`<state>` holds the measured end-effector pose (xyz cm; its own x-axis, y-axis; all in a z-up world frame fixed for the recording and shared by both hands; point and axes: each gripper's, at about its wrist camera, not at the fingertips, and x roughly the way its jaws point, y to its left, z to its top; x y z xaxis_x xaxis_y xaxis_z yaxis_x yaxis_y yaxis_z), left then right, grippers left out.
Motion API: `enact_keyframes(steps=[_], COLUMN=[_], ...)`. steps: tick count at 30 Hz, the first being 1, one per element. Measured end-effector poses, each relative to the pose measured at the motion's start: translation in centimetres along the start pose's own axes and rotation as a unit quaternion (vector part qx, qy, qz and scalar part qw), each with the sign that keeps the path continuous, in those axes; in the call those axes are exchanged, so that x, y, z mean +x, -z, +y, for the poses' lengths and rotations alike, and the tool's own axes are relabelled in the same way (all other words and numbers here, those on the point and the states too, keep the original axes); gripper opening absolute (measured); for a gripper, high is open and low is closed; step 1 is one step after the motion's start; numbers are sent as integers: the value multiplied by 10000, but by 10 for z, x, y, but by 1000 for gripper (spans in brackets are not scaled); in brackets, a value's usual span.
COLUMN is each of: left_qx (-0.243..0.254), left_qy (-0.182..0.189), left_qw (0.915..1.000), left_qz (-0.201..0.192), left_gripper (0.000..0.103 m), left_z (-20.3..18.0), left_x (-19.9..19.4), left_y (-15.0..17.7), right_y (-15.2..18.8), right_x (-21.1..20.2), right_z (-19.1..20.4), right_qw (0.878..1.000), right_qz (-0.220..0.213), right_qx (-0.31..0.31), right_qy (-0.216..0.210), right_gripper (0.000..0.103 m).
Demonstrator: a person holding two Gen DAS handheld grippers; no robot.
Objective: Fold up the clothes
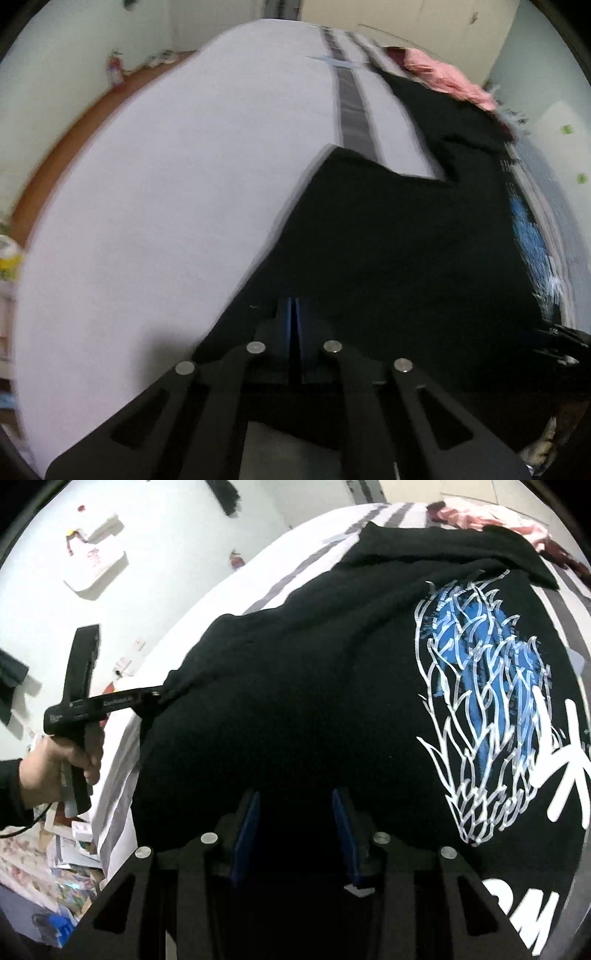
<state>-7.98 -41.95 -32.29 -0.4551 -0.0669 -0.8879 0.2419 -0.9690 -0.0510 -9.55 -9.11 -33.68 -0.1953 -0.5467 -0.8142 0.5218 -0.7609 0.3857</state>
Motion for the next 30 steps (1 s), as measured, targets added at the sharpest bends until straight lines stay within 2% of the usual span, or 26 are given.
enact_keyframes(steps=[1, 2, 3, 6, 8, 10, 12, 14, 15, 18, 21, 25, 30], left_qx=[-118, -214, -303, 5, 300, 494, 611, 717, 761, 986, 1320, 1959, 2677], left_qy=[-225, -248, -226, 12, 301, 614, 896, 1168, 1274, 1599, 1779, 1750, 1569], left_qw=[9997, 9995, 9993, 9998, 9984, 9953, 9918, 9880, 9864, 9781, 9707, 9607, 9466], left_qz=[-7, -6, -4, -197, -378, -555, -669, -704, -711, -894, -935, -899, -871], left_gripper=[8, 8, 8, 10, 22, 44, 50, 50, 50, 50, 50, 50, 50], left_z=[10, 15, 19, 2, -44, -89, -131, -186, -200, -280, -342, -407, -445], left_x=[-2, -4, -6, -18, -15, -8, 6, 26, 31, 48, 59, 69, 88], left_y=[-9, -17, -25, -48, -69, -92, -115, -144, -147, -171, -188, -191, -180], right_y=[0, 0, 0, -7, -17, -33, -53, -73, -82, -111, -131, -141, -141], right_x=[-4, -8, -14, -34, -47, -57, -58, -57, -59, -66, -76, -84, -96], right_z=[-3, -5, -10, -28, -43, -64, -88, -114, -126, -165, -206, -258, -309], right_qw=[9999, 9997, 9993, 9964, 9937, 9908, 9884, 9858, 9845, 9826, 9812, 9758, 9658], right_qz=[-1, -9, -37, -252, -457, -676, -750, -799, -830, -960, -1035, -1103, -1249], right_qx=[98, 196, 330, 751, 938, 984, 1008, 1027, 1055, 995, 924, 1187, 1666], right_qy=[60, 108, 159, 294, 419, 642, 855, 1065, 1131, 1242, 1340, 1470, 1543], right_gripper=[36, 36, 38, 38, 41, 46, 47, 47, 47, 47, 47, 47, 47])
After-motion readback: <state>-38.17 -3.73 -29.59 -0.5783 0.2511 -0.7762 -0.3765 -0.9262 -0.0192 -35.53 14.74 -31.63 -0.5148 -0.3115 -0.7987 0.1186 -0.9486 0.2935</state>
